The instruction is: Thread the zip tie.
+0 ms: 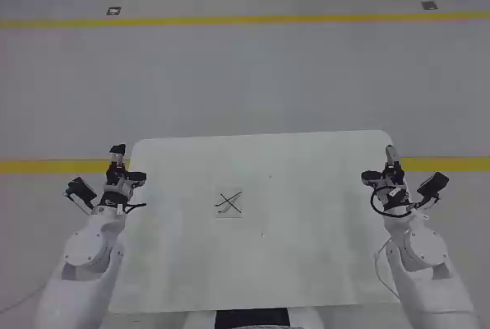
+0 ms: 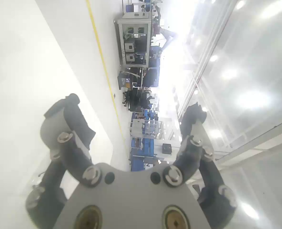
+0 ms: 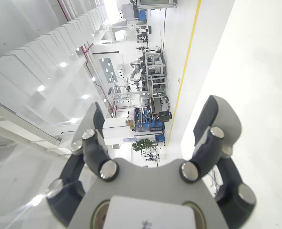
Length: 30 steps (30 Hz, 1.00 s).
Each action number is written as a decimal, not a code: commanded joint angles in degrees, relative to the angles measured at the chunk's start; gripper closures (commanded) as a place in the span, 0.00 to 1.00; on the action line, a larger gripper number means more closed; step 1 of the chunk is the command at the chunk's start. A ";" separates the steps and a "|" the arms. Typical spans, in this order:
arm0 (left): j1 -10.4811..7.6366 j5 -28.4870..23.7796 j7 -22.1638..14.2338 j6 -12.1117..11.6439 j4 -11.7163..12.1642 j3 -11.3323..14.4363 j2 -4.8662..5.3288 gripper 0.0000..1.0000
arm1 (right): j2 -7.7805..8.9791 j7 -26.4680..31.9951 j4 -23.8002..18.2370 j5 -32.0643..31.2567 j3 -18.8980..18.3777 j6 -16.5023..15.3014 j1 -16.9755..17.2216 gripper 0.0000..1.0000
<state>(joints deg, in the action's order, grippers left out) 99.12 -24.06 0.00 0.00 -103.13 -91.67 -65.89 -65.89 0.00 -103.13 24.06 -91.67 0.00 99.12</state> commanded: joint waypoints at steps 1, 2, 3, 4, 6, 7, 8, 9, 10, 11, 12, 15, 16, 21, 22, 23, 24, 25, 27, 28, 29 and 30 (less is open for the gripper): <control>0.00 0.00 0.00 0.00 0.00 0.00 0.00 0.22 | 0.00 0.00 0.00 0.00 0.00 0.00 0.00 0.00; 0.00 0.00 0.00 0.00 0.00 0.00 0.00 0.00 | 0.00 0.00 0.00 0.00 0.00 0.00 0.00 0.00; 0.00 0.00 0.00 0.00 0.00 0.00 0.00 0.22 | 0.00 0.00 0.00 0.00 0.00 0.00 0.00 0.22; 0.00 0.00 0.00 0.00 0.00 0.00 0.00 0.22 | 0.00 0.00 0.00 0.00 0.00 0.00 0.00 0.00; 0.00 0.00 0.00 0.00 0.00 0.00 0.00 0.00 | 0.00 0.00 0.00 0.00 0.00 0.00 0.00 0.00; 0.00 0.00 0.00 0.00 0.00 0.00 0.00 0.00 | 0.03 0.49 -0.81 -0.76 0.11 -0.63 -0.22 0.00; 0.00 0.00 0.00 0.00 0.00 0.00 0.00 0.00 | 0.05 1.36 -1.53 -2.29 0.39 -1.86 -0.13 0.00; 0.00 0.00 0.00 0.00 0.00 0.00 0.00 0.00 | 0.04 2.50 -2.34 -3.36 0.63 -3.31 0.03 0.00; 0.00 0.00 0.00 0.00 0.00 0.00 0.00 0.00 | 0.07 3.28 -3.00 -4.84 0.74 -4.39 0.17 0.00; 0.00 0.00 0.00 0.00 0.00 0.00 0.00 0.00 | 0.10 4.28 -3.86 -6.25 0.99 -5.30 0.27 0.00; 0.00 0.00 0.00 0.00 0.00 0.00 0.00 0.00 | 0.12 5.03 -4.41 -7.48 1.13 -5.95 0.40 0.00; 0.00 0.00 0.00 0.00 0.00 0.00 0.00 0.00 | 0.24 8.15 -6.47 -13.65 2.67 -8.37 0.96 0.00; 0.00 0.00 0.00 0.00 0.00 0.00 0.00 0.00 | 0.27 9.67 -7.31 -15.81 3.63 -9.20 1.26 0.00; 0.00 0.00 0.00 0.00 0.00 0.00 0.00 0.00 | 0.28 10.72 -7.84 -19.01 4.79 -11.00 1.96 0.00; 0.00 0.00 0.00 0.00 0.00 0.00 0.00 0.00 | 0.28 10.72 -7.84 -19.01 4.79 -11.00 1.96 0.00; 0.00 0.00 0.00 0.00 0.00 0.00 0.00 0.00 | 0.28 10.72 -7.84 -19.01 4.79 -11.00 1.96 0.00; 0.00 0.00 0.00 0.00 0.00 0.00 0.00 0.00 | 0.28 10.72 -7.84 -19.01 4.79 -11.00 1.96 0.00; 0.00 0.00 0.00 0.00 0.00 0.00 0.00 0.00 | 0.28 10.72 -7.84 -19.01 4.79 -11.00 1.96 0.00; 0.00 0.00 0.00 0.00 0.00 0.00 0.00 0.00 | 0.28 10.72 -7.84 -19.01 4.79 -11.00 1.96 0.00; 0.00 0.00 0.00 0.00 0.00 0.00 0.00 0.00 | 0.28 10.72 -7.84 -19.01 4.79 -11.00 1.96 0.00; 0.00 0.00 0.00 0.00 0.00 0.00 0.00 0.00 | 0.28 10.72 -7.84 -19.01 4.79 -11.00 1.96 0.00; 0.00 0.00 0.00 0.00 0.00 0.00 0.00 0.00 | 0.28 10.72 -7.84 -19.01 4.79 -11.00 1.96 0.00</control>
<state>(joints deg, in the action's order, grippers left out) 99.12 -24.06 0.00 0.00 -103.13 -91.67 -65.89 -65.61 10.72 -110.97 5.06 -86.88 -11.00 101.08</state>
